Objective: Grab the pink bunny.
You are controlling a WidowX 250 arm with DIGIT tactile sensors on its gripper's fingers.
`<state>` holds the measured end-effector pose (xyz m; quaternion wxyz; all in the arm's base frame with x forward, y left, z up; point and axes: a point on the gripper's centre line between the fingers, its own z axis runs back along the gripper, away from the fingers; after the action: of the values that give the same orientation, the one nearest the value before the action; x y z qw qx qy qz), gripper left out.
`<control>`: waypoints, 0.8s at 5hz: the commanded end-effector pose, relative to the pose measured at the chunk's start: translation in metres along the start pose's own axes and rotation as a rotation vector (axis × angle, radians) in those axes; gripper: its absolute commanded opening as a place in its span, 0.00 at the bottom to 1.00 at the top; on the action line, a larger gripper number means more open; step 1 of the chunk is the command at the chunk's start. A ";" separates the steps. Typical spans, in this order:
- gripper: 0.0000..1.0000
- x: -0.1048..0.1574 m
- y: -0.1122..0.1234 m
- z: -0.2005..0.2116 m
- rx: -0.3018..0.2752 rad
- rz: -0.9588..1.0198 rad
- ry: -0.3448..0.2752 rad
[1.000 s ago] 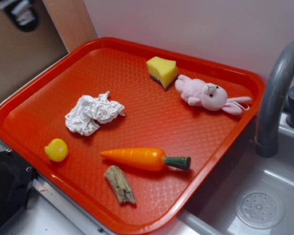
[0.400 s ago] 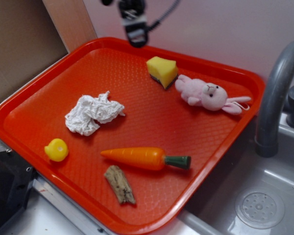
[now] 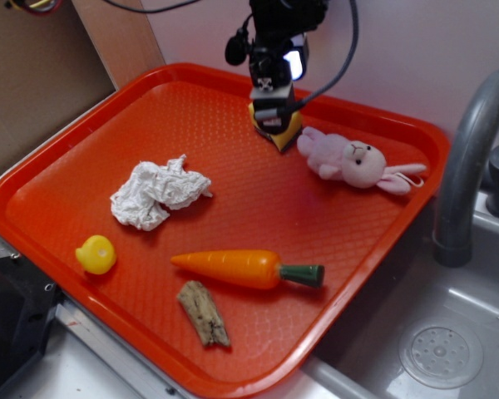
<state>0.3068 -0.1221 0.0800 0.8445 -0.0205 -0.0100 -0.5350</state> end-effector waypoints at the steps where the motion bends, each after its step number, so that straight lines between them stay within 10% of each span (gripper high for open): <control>1: 1.00 0.021 -0.044 0.001 -0.036 -0.095 -0.243; 3: 1.00 0.042 -0.027 -0.017 0.093 0.018 -0.234; 4: 1.00 0.047 -0.026 -0.033 0.003 -0.014 -0.242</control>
<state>0.3063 -0.1618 0.0325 0.8409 -0.0900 -0.0834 -0.5271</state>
